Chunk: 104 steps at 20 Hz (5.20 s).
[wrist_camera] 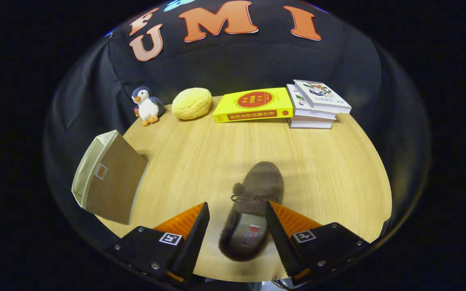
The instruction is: Open the storage box then place both shoes into the box .Put the left shoe in first, then the right shoe, with the right side of both shoes facing outward in a uniform manner.
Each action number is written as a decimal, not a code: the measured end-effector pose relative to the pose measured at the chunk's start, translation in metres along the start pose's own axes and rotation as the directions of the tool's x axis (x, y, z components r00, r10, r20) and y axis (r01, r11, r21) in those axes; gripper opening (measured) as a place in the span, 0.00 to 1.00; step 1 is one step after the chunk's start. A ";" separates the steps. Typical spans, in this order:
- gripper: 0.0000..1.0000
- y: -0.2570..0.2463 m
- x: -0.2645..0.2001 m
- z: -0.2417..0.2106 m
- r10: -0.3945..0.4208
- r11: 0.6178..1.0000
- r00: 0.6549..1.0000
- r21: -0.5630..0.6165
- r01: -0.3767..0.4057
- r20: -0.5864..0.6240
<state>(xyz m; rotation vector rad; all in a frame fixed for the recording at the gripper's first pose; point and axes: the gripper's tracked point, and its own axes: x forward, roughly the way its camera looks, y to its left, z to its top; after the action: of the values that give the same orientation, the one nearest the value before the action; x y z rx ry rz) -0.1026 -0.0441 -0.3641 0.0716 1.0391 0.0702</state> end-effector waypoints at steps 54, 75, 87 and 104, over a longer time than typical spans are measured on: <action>0.04 0.384 0.002 0.067 0.091 0.984 0.992 -0.143 -0.103 -0.085; 0.28 0.389 -0.003 0.048 0.135 0.974 0.979 -0.163 -0.160 -0.153; 0.80 0.278 -0.088 0.118 0.291 0.954 0.952 -0.097 -0.282 0.093; 0.98 0.095 -0.220 0.234 0.177 0.979 0.699 -0.195 -0.054 0.693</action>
<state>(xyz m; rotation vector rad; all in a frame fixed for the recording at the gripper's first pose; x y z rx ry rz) -0.0141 0.0246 -0.0484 0.0126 0.2389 0.2246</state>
